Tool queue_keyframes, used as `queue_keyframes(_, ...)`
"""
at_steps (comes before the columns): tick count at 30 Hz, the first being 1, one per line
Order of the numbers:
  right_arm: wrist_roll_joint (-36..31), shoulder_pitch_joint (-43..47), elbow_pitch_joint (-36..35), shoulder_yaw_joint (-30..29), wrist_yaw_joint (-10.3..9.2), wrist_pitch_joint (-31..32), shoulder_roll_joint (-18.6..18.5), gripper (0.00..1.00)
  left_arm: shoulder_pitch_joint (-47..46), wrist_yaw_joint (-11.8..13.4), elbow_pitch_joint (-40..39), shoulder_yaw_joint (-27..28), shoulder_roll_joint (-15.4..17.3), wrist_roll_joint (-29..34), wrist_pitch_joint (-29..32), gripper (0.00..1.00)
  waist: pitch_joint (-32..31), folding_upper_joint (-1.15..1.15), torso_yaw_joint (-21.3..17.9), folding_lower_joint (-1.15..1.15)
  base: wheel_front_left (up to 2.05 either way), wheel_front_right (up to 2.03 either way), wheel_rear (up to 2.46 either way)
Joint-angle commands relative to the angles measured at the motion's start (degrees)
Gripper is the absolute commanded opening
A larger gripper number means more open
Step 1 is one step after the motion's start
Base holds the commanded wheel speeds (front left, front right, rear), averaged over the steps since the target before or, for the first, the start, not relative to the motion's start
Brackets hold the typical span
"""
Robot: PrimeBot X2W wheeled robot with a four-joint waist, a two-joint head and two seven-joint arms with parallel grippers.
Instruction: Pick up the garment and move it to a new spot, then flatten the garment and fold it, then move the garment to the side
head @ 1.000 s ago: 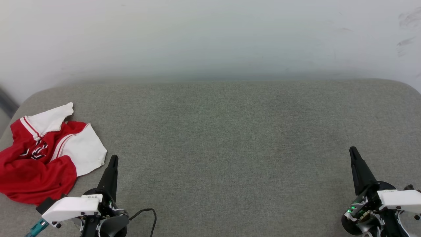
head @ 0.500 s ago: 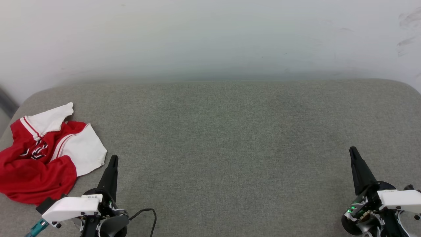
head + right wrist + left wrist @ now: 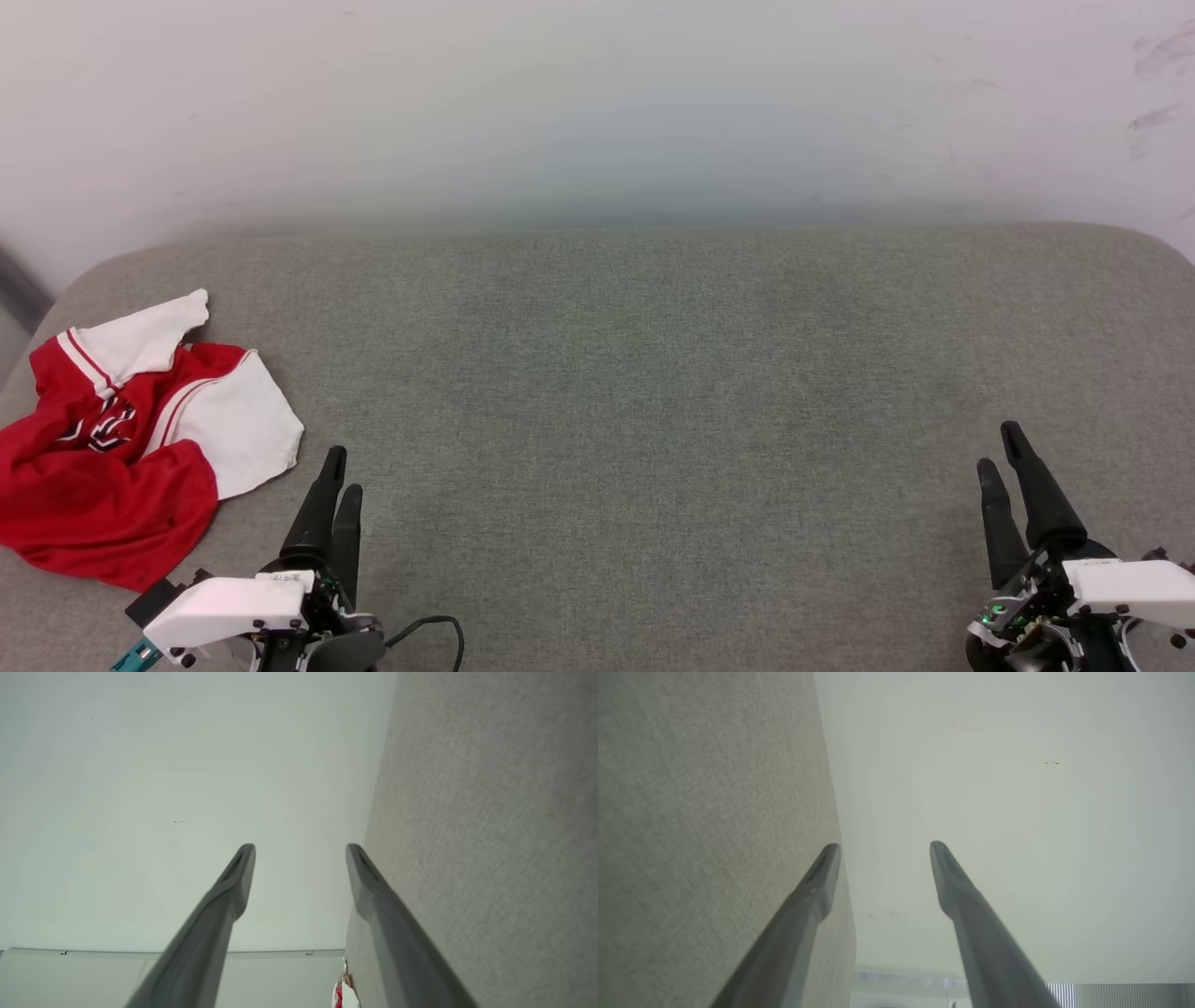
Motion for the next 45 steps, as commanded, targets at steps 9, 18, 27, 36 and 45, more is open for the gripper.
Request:
queue_keyframes(9, -2.1, -0.9, -3.6, 1.5, 0.01, -2.9, -0.3, 1.0, -2.4, 0.0, -2.9, -2.9, 0.2, 1.5, -2.9, 1.0, 0.1, 0.0, 0.1, 0.0, 0.0, 0.0, 0.0)
queue_keyframes(18, -11.7, -0.8, -4.5, 2.1, 0.01, -5.1, -1.0, 1.0, -2.9, 0.0, -4.5, -4.6, 0.5, 10.7, -5.2, 1.0, 0.0, 0.0, 0.2, 0.0, 0.0, 0.0, 0.0)
queue_keyframes(27, -25.5, -0.8, -4.8, 2.4, 0.01, -7.2, -0.6, 1.0, -2.9, 0.0, -5.1, -5.8, 0.4, 22.4, -7.2, 1.0, -0.1, 0.0, 0.3, 0.0, 0.0, 0.0, 0.0)
queue_keyframes(36, -39.1, -1.0, -5.2, 3.2, 0.01, -8.1, -0.4, 1.0, -3.0, 0.0, -5.4, -7.5, 0.4, 34.2, -9.0, 1.0, -0.1, 0.0, 0.5, 0.0, 0.0, 0.0, 0.0)
queue_keyframes(45, -49.1, -0.9, -6.3, 3.3, 0.01, -7.7, -0.2, 1.0, -3.4, 0.0, -4.5, -9.3, 1.3, 45.8, -10.7, 1.0, -0.1, 0.0, 0.7, 0.0, 0.0, 0.0, 0.0)
